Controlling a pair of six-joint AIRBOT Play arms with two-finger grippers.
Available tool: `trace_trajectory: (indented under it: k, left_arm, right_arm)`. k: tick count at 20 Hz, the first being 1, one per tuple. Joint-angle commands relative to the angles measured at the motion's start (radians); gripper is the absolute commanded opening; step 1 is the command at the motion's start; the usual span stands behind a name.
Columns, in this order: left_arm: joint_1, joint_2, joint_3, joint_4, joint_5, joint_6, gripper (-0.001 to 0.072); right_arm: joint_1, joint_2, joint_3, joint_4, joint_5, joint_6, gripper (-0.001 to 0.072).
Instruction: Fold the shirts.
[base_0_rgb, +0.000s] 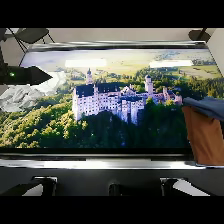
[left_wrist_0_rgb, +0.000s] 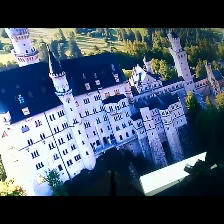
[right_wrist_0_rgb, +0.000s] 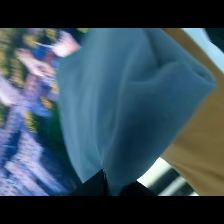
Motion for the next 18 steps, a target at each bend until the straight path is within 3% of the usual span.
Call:
trace_trajectory:
  k: [1, 5, 13, 14, 16, 18]
  left_arm:
    - [-0.006, 0.0, 0.0, -0.003, 0.0, 0.003, 0.0029]
    - [-0.006, 0.0, 0.0, -0.003, -0.002, 0.003, 0.0029]
    - [-0.018, -0.003, 0.0, -0.003, 0.0, 0.0, 0.0029]
    - [-0.024, -0.003, 0.0, -0.003, 0.001, 0.0, 0.0029]
    - [-0.033, -0.003, 0.0, -0.007, 0.0, -0.002, 0.0029]
    - [-0.039, 0.0, 0.018, -0.037, 0.0, -0.016, 0.0029]
  right_arm:
    - [-0.003, 0.01, -0.151, -0.181, 0.072, -0.013, 0.005]
    - [-0.005, 0.009, -0.386, -0.43, 0.071, -0.066, 0.005]
    - [-0.016, 0.008, -0.579, -0.462, -0.078, -0.067, 0.0052]
    - [-0.016, 0.008, -0.581, -0.462, -0.08, -0.07, 0.0135]
    - [-0.016, 0.008, -0.57, -0.46, -0.103, -0.144, 0.0649]
    - [-0.014, 0.008, -0.488, -0.46, -0.09, -0.174, 0.0686]
